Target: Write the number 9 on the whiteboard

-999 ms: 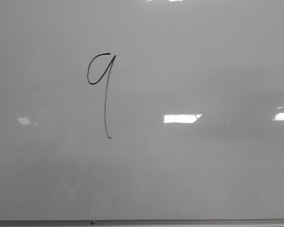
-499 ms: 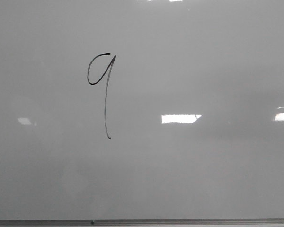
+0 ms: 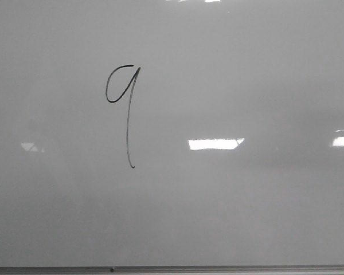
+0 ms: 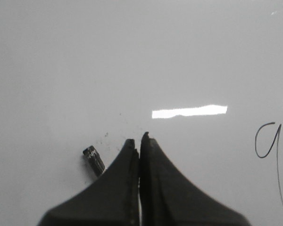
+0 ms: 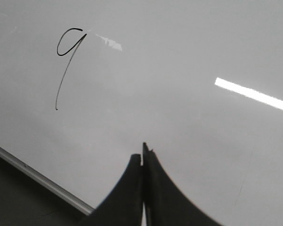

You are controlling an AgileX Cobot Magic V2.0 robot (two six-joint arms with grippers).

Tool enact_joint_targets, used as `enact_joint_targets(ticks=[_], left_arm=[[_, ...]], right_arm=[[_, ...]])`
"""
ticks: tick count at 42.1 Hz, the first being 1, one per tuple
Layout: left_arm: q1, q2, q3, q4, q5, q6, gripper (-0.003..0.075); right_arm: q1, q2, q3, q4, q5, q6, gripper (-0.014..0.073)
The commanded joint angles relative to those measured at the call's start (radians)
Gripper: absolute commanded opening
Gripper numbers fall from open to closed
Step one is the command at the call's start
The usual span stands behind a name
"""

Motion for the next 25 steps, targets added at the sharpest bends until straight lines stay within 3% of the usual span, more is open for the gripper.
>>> enact_joint_targets(ticks=[1,25], left_arm=[[0.003,-0.044,-0.025,-0.025,-0.069,-0.007,-0.0019],[0.003,-0.06,-0.023,-0.018,-0.074,-0.007,-0.0019]], right_arm=[[-0.005,0.007,-0.027,0.028,-0.049,-0.001,-0.0071],[-0.005,0.007,-0.027,0.028,-0.048,-0.001,-0.0071]])
